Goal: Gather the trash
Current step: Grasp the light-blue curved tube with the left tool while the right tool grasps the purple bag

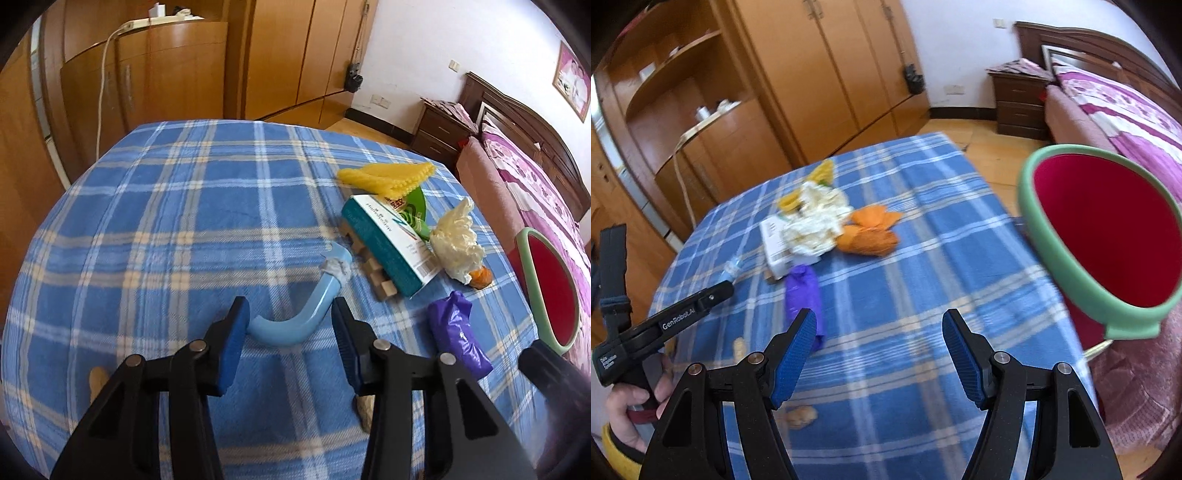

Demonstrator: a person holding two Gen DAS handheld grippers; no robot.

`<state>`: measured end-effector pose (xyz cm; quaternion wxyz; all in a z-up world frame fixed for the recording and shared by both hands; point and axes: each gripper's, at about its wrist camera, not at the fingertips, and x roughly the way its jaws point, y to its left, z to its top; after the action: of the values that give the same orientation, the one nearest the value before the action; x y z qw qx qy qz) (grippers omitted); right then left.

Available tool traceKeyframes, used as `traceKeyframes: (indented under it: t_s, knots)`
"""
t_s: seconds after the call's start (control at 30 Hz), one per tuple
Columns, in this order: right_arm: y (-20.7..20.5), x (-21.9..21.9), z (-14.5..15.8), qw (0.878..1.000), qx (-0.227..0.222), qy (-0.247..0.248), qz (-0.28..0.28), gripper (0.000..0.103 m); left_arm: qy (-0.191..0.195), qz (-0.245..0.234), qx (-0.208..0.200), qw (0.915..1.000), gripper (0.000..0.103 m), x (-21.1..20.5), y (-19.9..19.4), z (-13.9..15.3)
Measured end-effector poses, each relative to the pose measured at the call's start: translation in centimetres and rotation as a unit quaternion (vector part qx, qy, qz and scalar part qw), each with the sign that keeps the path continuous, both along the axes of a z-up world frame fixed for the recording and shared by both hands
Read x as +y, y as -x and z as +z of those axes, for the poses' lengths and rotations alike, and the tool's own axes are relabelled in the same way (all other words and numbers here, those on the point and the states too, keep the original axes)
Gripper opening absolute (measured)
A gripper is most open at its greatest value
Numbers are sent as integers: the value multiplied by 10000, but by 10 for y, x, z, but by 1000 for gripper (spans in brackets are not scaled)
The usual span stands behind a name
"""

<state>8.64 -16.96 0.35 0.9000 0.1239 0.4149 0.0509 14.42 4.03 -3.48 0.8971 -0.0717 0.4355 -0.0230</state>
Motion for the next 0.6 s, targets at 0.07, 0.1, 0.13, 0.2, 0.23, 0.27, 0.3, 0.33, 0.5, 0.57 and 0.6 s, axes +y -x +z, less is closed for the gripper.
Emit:
traceKeyframes:
  t_s: [0.07, 0.1, 0.13, 0.2, 0.23, 0.27, 0.3, 0.33, 0.5, 0.57, 0.6]
  knots:
    - [-3, 9, -2, 9998, 38, 4, 175, 72, -2, 25, 5, 10000, 46, 2, 3, 0]
    - [-5, 14, -4, 9996, 56, 6, 267, 72, -11, 36, 9, 10000, 46, 2, 4, -1]
    - [-7, 18, -5, 9994, 69, 15, 338, 72, -17, 45, 14, 10000, 46, 3, 4, -1]
    - [-10, 25, -8, 9989, 99, 24, 448, 72, -1, 74, 23, 10000, 46, 4, 6, 0]
    - [-12, 29, -10, 9986, 123, 18, 505, 72, 13, 86, 27, 10000, 46, 5, 6, 0]
    - [-13, 31, -11, 9984, 143, 13, 544, 72, 27, 94, 29, 9999, 46, 6, 7, 0]
    - [-14, 34, -12, 9982, 162, 11, 578, 72, 30, 98, 31, 9999, 46, 6, 7, 0]
    - [-16, 36, -13, 9981, 169, 16, 584, 72, 34, 101, 33, 9999, 46, 7, 8, 0]
    - [-19, 46, -16, 9974, 188, 51, 689, 55, 59, 134, 40, 9999, 46, 8, 9, 0]
    - [-19, 49, -18, 9971, 207, 82, 729, 43, 58, 144, 36, 9999, 46, 9, 9, 0]
    - [-20, 50, -19, 9968, 219, 87, 759, 39, 58, 148, 32, 9999, 46, 9, 10, 0]
